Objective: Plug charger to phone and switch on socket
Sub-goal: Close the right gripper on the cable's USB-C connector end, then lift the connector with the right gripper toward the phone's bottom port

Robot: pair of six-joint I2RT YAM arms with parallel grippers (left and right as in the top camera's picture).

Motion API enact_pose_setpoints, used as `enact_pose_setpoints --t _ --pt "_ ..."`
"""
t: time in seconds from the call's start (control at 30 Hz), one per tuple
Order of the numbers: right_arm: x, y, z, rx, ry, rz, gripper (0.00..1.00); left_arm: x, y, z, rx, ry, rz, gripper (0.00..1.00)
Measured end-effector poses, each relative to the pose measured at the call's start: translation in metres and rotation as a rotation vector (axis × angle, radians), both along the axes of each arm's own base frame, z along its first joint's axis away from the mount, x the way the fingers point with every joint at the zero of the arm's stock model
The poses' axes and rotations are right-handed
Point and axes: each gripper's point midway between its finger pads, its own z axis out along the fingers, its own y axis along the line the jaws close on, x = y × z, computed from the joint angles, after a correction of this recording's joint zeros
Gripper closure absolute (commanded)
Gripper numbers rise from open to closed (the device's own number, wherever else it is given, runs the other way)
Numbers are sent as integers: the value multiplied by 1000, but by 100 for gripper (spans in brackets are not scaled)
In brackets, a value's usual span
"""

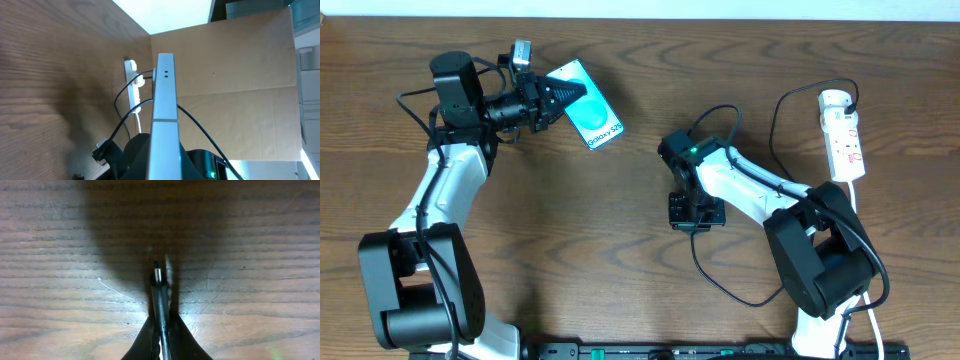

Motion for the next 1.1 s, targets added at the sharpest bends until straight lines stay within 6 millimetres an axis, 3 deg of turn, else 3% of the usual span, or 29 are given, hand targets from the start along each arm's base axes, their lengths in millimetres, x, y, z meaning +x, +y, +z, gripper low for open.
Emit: enact_pose_setpoints --t 0.17,0.6,0.83,0.97,1.1 --pt "0 0 0 1 -1 1 99 0 0 0 0 0 0 93" --pt "2 2 0 12 -9 0 99 0 0 0 0 0 0 93" --pt "3 -15 3 -3 41 -15 99 0 0 0 0 0 0 93" --pt "20 -23 12 22 31 -10 99 0 1 0 0 0 2 93" --pt "42 -12 33 138 -1 35 99 1 8 1 -5 -1 9 93"
